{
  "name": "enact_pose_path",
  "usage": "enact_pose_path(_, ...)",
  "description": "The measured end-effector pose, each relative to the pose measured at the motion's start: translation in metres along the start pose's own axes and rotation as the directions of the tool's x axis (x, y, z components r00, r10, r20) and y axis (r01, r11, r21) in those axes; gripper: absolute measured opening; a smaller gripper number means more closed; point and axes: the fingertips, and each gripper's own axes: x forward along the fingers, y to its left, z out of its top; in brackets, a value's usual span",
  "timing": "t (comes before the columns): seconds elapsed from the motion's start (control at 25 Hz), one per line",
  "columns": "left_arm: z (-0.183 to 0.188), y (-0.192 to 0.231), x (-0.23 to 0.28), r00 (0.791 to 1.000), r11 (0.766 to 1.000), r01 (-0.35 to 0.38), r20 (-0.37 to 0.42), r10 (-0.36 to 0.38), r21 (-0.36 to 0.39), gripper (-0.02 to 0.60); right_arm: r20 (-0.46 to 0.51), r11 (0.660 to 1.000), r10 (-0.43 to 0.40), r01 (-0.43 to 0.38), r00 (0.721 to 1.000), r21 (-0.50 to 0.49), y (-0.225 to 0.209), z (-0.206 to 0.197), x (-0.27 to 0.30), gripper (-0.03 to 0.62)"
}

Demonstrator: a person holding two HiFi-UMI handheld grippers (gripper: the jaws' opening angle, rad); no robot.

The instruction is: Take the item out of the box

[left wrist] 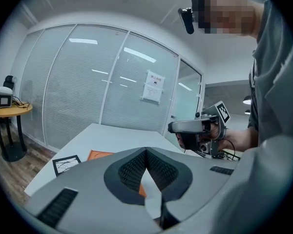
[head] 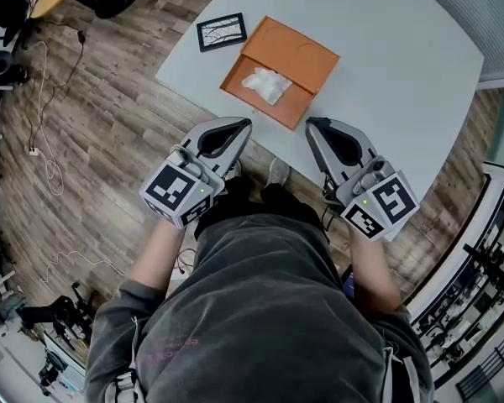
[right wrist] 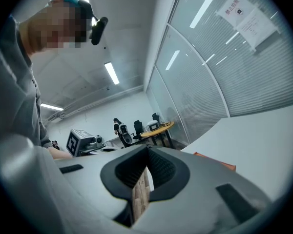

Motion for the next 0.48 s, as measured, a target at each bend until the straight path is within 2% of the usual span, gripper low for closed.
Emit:
enact_pose_path(0.28,-0.026,0.039,0.024,0.996,0.999,0.051,-0.073,-0.05,0.019,0.012,-0.012,0.998,-0.054,0.054,0.998,0.03,-0.013,-0.015,0.025,0.003)
enact_pose_path(0.48,-0.032,0.065,0.039,0.986,0.992,0.107,-0.135,-0.098,0.067,0.015,-0.02,0.992,-0.109,0.11,0.994,0.056,-0.014,-0.017,0.044,0.003)
